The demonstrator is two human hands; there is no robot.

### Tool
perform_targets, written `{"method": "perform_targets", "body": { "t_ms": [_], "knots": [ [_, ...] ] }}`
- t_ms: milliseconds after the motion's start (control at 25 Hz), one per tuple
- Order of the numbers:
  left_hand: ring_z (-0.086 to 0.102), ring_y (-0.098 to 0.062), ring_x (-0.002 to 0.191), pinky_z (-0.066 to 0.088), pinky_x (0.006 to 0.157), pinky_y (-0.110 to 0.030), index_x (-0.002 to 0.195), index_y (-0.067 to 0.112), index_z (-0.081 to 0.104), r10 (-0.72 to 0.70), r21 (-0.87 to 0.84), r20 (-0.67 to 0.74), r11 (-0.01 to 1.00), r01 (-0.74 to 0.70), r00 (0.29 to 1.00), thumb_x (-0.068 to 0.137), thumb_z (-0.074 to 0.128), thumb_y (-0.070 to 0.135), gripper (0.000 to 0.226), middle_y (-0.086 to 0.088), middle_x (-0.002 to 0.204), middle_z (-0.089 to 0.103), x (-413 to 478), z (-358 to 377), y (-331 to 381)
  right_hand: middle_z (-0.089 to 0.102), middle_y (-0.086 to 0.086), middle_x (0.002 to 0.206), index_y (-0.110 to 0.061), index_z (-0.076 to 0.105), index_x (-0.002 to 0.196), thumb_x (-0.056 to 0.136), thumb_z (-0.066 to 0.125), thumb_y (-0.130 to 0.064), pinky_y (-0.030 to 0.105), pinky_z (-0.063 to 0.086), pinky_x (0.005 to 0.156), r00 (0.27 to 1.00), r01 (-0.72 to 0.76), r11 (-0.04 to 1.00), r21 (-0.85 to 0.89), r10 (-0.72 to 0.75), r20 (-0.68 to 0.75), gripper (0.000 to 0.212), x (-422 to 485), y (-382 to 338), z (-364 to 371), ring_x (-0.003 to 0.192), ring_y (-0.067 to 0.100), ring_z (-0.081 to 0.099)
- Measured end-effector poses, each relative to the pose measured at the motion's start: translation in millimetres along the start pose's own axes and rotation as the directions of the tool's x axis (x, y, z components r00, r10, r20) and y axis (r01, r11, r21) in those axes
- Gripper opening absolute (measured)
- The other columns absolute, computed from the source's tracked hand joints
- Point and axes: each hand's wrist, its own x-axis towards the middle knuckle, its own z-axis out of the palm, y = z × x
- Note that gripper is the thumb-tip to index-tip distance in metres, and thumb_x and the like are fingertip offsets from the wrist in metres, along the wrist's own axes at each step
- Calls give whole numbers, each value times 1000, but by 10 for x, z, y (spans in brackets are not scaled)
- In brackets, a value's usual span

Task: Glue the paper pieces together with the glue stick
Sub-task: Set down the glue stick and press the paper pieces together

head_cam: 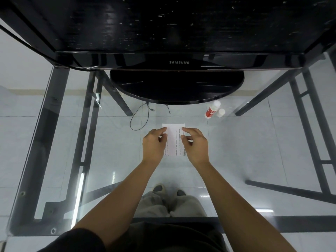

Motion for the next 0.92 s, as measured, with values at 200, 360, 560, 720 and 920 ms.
{"method": "perform_targets", "body": {
  "t_ms": [200, 360, 560, 720, 920],
  "knots": [
    [62, -26, 77, 43, 61, -16, 119, 5, 61, 30, 106, 14, 994, -31, 999, 93, 49, 6, 29, -17, 102, 63, 0, 31, 28, 57, 5, 125, -13, 59, 118, 90, 57, -15, 9, 44, 74, 1000, 9, 997, -78, -8, 7, 28, 12, -30, 11, 90, 19, 64],
    [62, -28, 78, 41, 61, -19, 119, 6, 61, 23, 180, 32, 983, -29, 999, 93, 48, 6, 29, -17, 105, 61, 35, 55, 57, 55, 5, 126, -13, 58, 120, 91, 55, -14, 18, 49, 80, 1000, 7, 992, -125, -6, 14, 28, 16, -43, 31, 90, 20, 64],
    [61, -32, 75, 49, 68, -31, 120, 3, 59, 53, 248, 74, 966, -70, 996, 92, 49, 6, 30, -21, 105, 57, 37, 58, 68, 53, 8, 127, -10, 55, 122, 92, 53, -11, 31, 49, 91, 999, 17, 981, -191, -11, 32, 30, 25, -64, 45, 99, 26, 61],
    [59, -27, 76, 50, 72, -28, 128, 5, 51, 102, 342, 130, 929, -141, 986, 96, 45, 13, 34, -18, 112, 51, 21, 46, 17, 49, 11, 132, -9, 49, 128, 91, 54, -9, 37, 46, 96, 995, 83, 938, -337, -58, 84, 38, 20, -41, 80, 111, 30, 52],
    [53, -23, 95, 52, 82, -41, 124, 7, 48, 155, 239, 99, 955, -175, 983, 95, 48, 22, 32, -7, 115, 54, -78, 73, -26, 27, 6, 151, -17, 37, 137, 86, 62, -21, 41, 25, 109, 979, 206, 750, -629, -152, 139, 57, 23, 48, 84, 133, 28, 30]
  ]
}}
